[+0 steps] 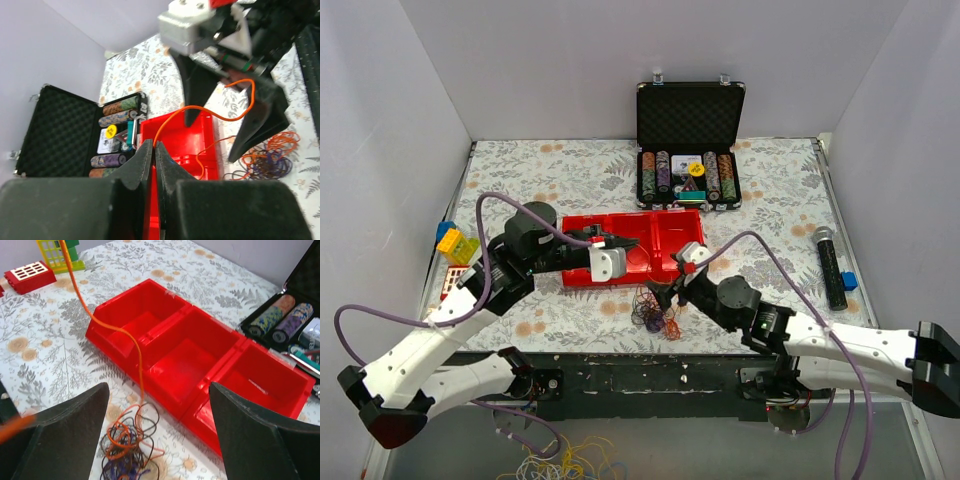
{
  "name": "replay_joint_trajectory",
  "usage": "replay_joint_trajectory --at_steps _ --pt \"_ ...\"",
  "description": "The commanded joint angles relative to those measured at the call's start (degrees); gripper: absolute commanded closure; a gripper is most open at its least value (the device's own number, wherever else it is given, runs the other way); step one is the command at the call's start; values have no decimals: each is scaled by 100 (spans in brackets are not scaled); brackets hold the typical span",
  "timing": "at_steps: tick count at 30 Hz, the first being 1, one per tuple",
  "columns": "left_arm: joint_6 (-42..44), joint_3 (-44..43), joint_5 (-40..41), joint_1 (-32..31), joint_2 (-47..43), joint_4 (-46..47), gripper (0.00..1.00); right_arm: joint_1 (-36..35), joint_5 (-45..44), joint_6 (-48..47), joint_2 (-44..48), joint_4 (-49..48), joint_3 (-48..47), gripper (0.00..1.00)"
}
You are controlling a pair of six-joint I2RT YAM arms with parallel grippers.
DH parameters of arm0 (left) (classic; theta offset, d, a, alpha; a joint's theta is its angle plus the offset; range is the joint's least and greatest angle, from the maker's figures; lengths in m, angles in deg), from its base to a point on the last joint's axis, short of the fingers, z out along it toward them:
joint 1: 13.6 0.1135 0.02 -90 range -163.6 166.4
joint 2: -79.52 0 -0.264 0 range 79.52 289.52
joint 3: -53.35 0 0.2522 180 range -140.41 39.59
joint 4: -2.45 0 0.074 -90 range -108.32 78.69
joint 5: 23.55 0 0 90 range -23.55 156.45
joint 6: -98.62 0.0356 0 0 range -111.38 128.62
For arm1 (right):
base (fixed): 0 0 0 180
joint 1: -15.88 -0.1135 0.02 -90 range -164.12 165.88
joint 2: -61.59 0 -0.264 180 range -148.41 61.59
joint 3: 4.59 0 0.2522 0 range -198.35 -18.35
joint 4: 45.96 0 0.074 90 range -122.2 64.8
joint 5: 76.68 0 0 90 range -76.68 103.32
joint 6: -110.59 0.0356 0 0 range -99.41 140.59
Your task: Untangle the cables
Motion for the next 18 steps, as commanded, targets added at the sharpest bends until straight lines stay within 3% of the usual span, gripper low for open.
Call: replay_joint_trajectory --at_steps 1,6,14,18 --pt "-490 -400 -279 -77 -8 -356 100 22 -210 -494 -766 -974 -584 11" --pt "-658 -936 -148 -86 -17 -365 100 57 -209 -345 -1540 -1492 -603 18" --pt "-710 -1702 300 -86 -78 108 100 154 361 525 -1972 -1800 -41 50" --pt "-755 -1956 564 -86 -114 733 100 154 564 833 -2296 -1967 117 52"
